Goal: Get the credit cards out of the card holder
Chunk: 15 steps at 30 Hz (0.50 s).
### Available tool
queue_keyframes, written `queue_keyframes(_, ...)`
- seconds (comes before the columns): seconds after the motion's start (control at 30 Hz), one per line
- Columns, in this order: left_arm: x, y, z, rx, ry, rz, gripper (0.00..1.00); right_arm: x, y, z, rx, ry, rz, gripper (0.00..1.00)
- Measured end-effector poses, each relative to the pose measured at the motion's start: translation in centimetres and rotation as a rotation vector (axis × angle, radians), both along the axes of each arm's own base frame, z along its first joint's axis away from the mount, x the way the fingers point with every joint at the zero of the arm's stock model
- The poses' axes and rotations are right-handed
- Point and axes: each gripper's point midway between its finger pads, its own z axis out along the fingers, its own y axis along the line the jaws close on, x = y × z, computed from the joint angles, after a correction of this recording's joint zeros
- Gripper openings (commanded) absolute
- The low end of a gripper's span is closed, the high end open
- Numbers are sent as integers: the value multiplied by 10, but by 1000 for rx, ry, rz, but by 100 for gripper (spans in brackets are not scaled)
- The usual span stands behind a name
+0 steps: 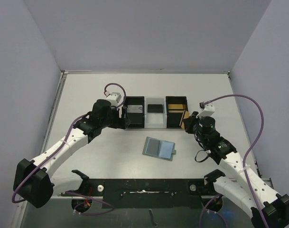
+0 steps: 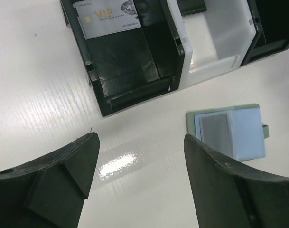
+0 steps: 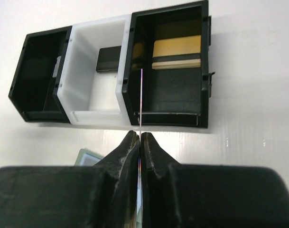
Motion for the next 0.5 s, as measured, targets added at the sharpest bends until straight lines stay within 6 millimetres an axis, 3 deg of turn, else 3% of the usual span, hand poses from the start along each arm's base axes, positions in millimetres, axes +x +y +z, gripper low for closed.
queue_keyframes(0.17, 0, 6, -7, 28, 13, 17, 72, 14, -12, 18, -86, -12, -44, 0)
queue_keyframes(0.37, 3, 19, -14, 75, 17, 72, 73, 26, -25, 10, -204, 5, -47, 0)
queue_keyframes(0.5, 4, 21, -15, 82, 15, 87, 73, 35, -17, 10, -264, 13, 34, 0)
